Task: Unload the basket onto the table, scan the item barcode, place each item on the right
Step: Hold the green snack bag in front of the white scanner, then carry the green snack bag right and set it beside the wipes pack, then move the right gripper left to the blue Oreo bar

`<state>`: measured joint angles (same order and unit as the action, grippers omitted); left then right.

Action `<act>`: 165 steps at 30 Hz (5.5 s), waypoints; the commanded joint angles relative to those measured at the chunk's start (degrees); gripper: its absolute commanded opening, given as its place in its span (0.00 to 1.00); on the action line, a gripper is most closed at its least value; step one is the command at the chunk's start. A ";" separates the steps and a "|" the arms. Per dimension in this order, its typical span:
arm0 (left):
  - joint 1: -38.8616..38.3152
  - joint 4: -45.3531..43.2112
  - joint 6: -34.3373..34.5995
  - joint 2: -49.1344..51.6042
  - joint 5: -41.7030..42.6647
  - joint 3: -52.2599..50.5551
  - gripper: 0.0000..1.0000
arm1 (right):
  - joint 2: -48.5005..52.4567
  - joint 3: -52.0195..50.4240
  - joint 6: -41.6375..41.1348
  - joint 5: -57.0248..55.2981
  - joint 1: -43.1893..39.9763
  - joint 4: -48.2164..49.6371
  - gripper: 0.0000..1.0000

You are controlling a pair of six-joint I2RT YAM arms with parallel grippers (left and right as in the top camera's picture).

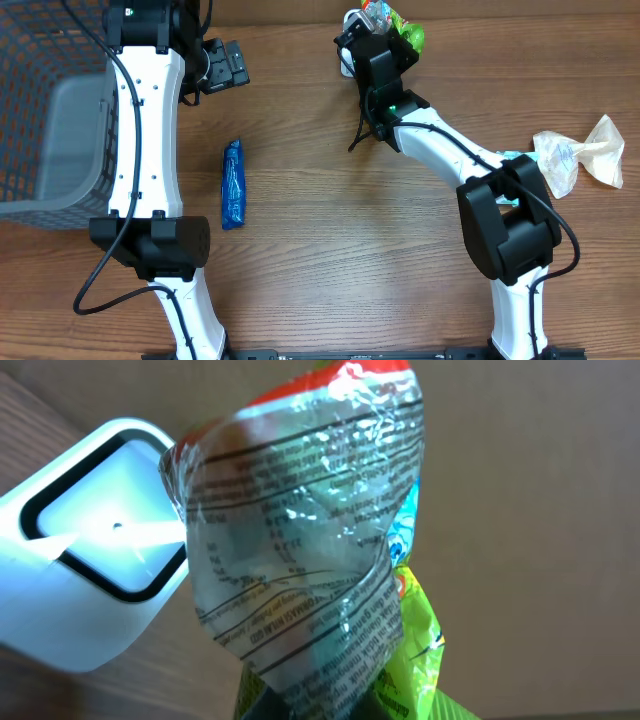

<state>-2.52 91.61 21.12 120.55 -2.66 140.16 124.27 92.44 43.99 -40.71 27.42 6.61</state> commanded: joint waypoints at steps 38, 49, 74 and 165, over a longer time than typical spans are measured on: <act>-0.13 -0.17 1.18 0.07 -0.72 -0.20 1.00 | 7.52 0.59 16.85 -9.62 -0.48 19.10 0.04; -0.13 -0.17 1.18 0.07 -0.72 -0.20 1.00 | 0.31 0.59 -1.27 -8.72 2.54 14.03 0.04; -0.13 -0.17 1.18 0.09 -0.72 -0.20 1.00 | -41.05 0.59 -72.65 28.17 -13.44 -52.70 0.04; 6.71 5.20 2.01 -15.78 3.52 -2.51 0.93 | -1.90 10.25 -74.86 63.95 11.65 -47.39 0.61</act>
<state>2.74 96.68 22.59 106.61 2.17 137.23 120.73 102.96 -27.55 28.67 35.03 -42.41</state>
